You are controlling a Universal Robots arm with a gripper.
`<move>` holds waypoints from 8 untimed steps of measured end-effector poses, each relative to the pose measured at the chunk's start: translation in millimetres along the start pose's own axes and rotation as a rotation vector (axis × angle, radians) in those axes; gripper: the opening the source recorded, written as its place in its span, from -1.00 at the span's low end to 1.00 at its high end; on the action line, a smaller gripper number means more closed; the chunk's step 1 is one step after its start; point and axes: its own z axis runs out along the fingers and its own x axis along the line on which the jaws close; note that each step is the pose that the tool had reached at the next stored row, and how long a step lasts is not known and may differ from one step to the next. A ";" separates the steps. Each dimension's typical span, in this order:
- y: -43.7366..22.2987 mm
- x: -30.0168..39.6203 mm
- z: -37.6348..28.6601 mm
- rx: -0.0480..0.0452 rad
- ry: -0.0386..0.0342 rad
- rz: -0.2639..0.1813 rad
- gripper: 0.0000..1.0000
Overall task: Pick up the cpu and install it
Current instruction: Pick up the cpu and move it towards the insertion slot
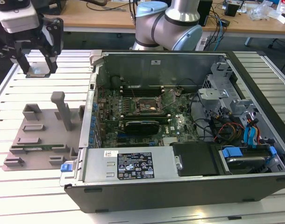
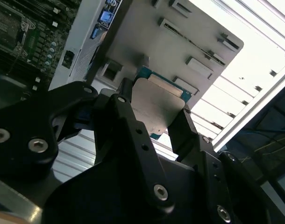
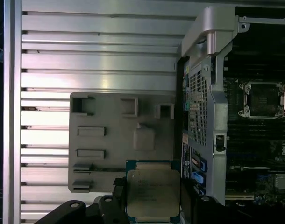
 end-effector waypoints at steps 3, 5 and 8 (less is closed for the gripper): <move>0.0 -9.1 0.2 0.0003 0.0001 0.000 0.09; 0.1 -17.5 0.5 0.0005 0.0001 0.000 0.09; 0.0 -30.6 0.8 0.0007 0.0001 0.000 0.09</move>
